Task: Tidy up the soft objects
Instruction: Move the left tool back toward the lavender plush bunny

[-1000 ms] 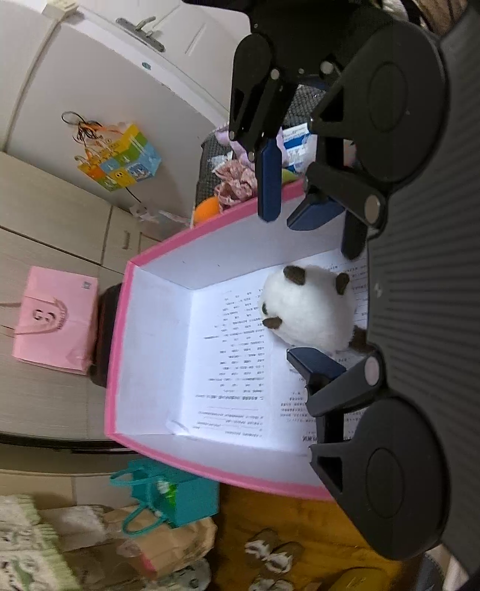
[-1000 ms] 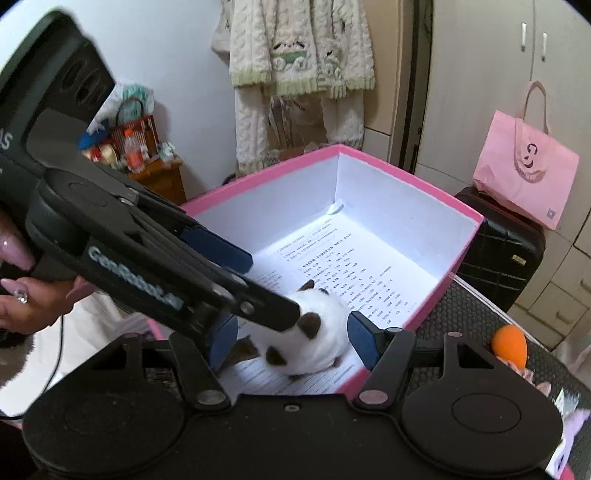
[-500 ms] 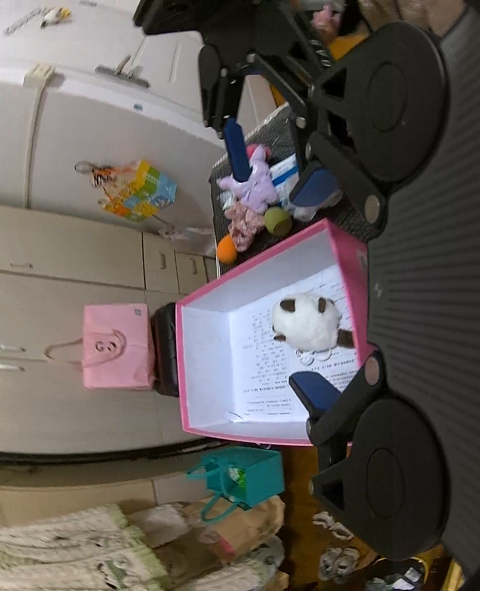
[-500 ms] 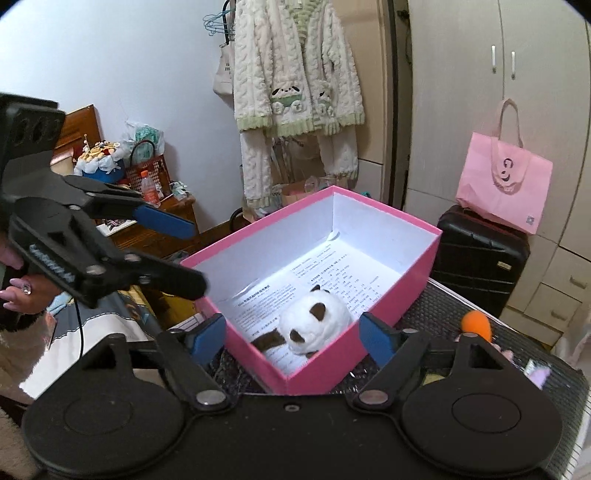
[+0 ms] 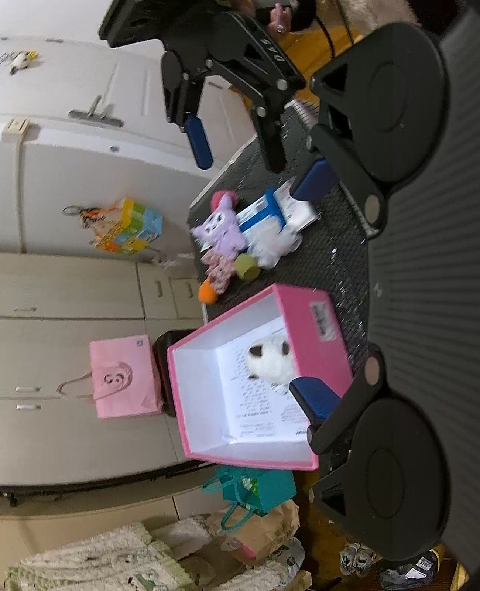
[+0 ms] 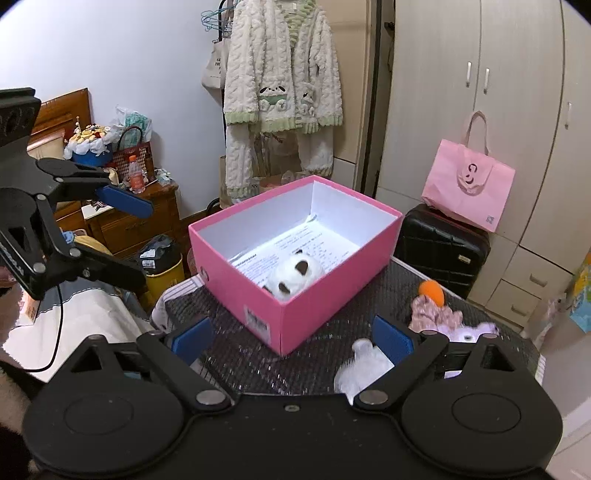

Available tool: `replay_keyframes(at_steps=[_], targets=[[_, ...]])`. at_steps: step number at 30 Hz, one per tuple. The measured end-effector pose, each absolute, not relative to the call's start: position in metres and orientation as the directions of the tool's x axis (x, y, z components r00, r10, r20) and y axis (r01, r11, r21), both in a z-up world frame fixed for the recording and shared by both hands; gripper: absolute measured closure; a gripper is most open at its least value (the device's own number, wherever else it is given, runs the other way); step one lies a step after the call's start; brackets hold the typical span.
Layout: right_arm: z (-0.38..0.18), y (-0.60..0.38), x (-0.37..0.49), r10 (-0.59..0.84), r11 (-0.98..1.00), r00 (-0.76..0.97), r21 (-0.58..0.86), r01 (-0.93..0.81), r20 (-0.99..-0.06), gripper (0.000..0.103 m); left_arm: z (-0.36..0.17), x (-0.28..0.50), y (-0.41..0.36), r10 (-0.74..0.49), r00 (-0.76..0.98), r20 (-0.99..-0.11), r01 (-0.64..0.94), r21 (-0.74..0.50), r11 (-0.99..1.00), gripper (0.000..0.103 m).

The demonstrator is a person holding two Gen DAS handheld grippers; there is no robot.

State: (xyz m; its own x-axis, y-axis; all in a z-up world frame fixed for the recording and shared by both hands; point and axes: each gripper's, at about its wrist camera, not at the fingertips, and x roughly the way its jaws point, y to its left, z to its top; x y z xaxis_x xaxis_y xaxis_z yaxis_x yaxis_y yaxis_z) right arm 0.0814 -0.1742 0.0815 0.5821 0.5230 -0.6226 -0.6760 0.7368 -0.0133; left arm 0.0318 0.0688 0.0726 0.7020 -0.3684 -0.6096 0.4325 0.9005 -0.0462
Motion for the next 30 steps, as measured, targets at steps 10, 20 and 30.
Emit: replay_keyframes(at_steps=[10,20,30], targets=[[0.061,-0.213,0.046,0.479,0.784,0.61,-0.004,-0.621,-0.631,0.006,0.047,0.02,0.034,-0.409,0.608,-0.68,0.522,-0.046,0.852,0.0],[0.032,-0.244,0.041,0.453,0.828,0.626,0.038,-0.56,-0.635,0.006,0.028,0.03,0.002,-0.436,0.557,-0.706,0.569,-0.058,0.82,0.0],[0.011,-0.274,0.075,0.385,0.877,0.704,-0.001,-0.48,-0.597,0.006,0.019,0.062,-0.022,-0.511,0.562,-0.651,0.6,-0.105,0.793,0.001]])
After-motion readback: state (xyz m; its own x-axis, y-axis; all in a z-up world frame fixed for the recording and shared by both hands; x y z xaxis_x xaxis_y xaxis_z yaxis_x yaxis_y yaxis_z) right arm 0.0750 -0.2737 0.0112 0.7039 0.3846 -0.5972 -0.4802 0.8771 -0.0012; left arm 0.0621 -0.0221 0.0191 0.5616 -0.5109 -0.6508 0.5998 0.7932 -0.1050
